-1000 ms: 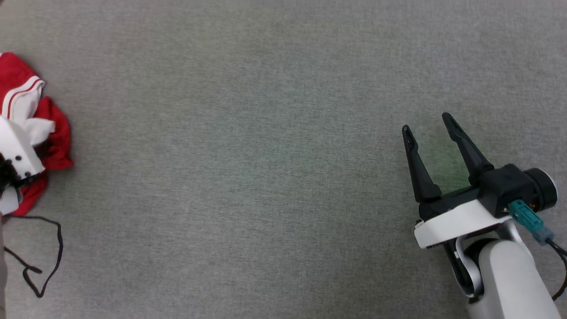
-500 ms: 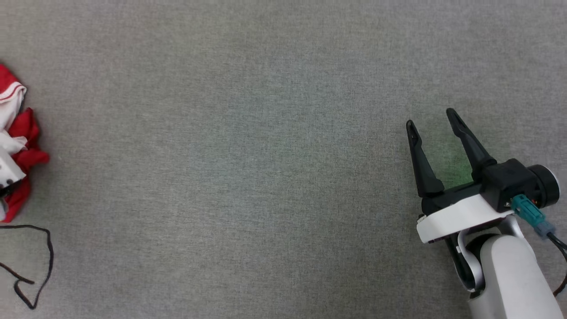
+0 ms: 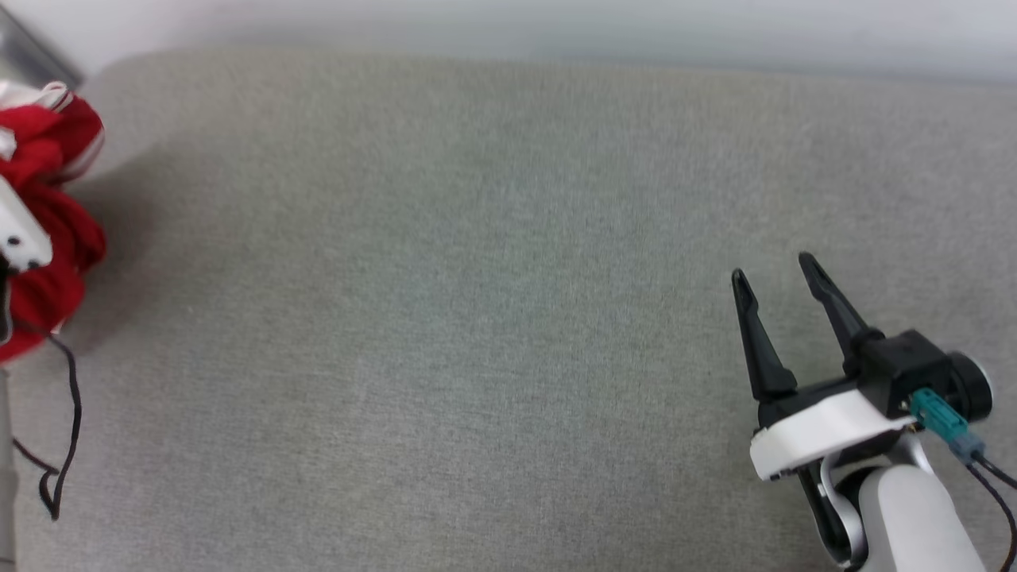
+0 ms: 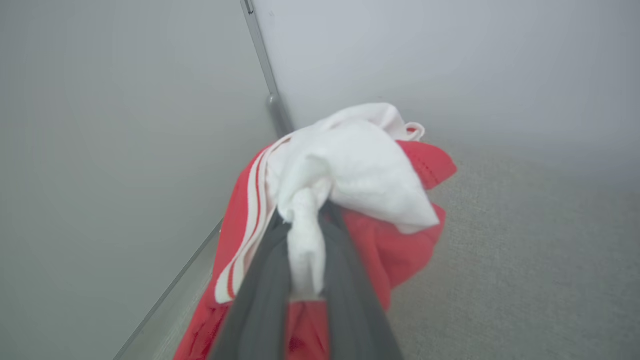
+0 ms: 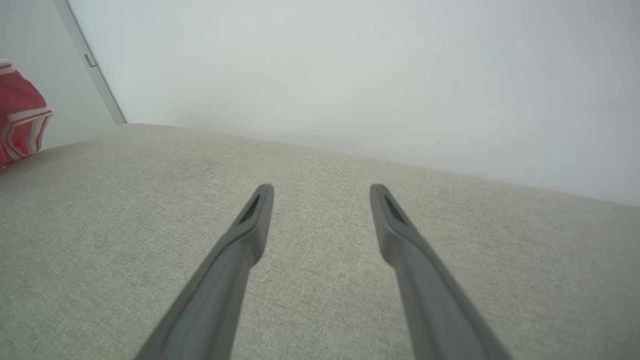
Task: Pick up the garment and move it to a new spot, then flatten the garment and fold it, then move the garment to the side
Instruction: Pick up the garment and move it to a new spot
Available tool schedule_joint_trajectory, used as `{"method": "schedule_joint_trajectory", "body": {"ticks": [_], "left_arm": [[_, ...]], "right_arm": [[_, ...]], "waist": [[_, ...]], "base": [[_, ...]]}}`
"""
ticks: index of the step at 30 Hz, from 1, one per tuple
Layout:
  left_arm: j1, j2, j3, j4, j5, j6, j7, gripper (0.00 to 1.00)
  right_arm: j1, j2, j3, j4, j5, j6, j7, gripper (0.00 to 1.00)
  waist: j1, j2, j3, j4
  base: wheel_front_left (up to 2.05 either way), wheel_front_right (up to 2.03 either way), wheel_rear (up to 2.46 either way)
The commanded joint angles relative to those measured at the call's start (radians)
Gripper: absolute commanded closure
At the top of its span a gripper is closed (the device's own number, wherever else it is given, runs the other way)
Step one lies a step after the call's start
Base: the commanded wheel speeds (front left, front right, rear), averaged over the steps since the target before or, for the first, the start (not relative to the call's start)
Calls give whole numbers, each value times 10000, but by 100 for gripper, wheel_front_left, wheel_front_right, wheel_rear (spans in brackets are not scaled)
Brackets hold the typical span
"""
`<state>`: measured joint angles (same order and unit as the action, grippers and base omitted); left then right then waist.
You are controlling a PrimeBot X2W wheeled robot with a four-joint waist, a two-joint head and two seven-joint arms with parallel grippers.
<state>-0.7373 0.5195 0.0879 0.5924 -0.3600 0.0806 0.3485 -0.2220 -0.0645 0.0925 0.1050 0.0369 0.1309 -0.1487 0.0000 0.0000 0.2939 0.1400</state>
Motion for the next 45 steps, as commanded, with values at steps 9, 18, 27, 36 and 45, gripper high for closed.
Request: {"method": "schedule_joint_trajectory", "body": {"ticks": [9,18,27,36,45], "left_arm": [[-375,-676,-699,-237,379,-456,-2531,100],[45,-1982,-1596,-689,332,-875,-3371,100],[1148,-3890,-3318,-1357,131,-1622,-3486,100],[4005,-4614,-5617,-1408,-115,-1796,-3238,100],[4900,-4685,-6521,-1844,-138,-1463,-3975,0]], "right_arm": [[982,139,-399,-11,207,-3,73,0],[1597,150,-574,-215,445,-3,283,0],[2009,148,-788,-615,501,-3,585,0],[1891,149,-821,-708,666,-3,469,0],[1801,149,-922,-503,648,-3,395,0]], "waist": [[0,0,-1864,-484],[0,0,-2539,-1568],[0,0,-2546,-2776],[0,0,-2065,-2990],[0,0,-2120,-2536]], "base": [[0,0,0],[0,0,0],[0,0,0],[0,0,0],[0,0,0]]}}
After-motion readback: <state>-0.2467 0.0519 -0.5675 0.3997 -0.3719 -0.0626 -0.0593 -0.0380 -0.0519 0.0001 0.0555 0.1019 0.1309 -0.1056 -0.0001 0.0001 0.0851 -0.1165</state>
